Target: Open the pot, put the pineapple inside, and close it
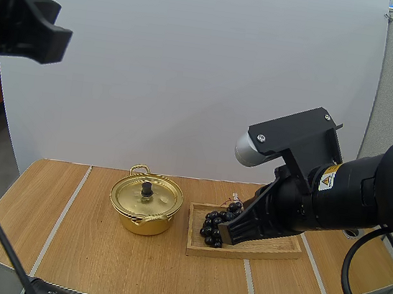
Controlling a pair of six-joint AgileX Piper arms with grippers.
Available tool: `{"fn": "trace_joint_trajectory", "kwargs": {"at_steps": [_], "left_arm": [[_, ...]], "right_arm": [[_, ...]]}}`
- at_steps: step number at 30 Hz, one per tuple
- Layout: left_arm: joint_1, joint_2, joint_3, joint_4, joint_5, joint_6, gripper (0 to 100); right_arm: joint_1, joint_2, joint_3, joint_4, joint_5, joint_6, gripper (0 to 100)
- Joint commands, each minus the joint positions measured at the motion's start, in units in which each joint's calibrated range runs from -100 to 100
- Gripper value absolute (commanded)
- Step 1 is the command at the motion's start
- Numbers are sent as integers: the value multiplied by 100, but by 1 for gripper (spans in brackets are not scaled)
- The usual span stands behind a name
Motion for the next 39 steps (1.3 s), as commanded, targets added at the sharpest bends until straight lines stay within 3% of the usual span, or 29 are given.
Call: {"fn": "trace_joint_trajectory", "kwargs": {"at_steps": [1,9,13,16,29,35,39], "left_arm": [[6,-366,-11,-121,5,-233,0],[6,-1575,696,-121,-49,-579,0],[6,-2077,1263,-3,-847,-694,0],[23,-2077,1603,70,-964,-693,0],[603,-2077,2357,295,-1770,-1601,0],[650,-2077,3225,284,-2736,-1919,0],[650,-2077,3996,284,-4028,-2143,0]], "right_arm": [[-21,-63,18,202,0,245,0],[-27,-225,18,297,0,537,0],[-182,-475,5,269,0,753,0],[-298,-711,5,269,-633,849,0],[-793,-1926,5,269,-3011,862,0],[-886,-1926,53,253,-3848,870,0],[-889,-1926,357,253,-4605,827,0]]}}
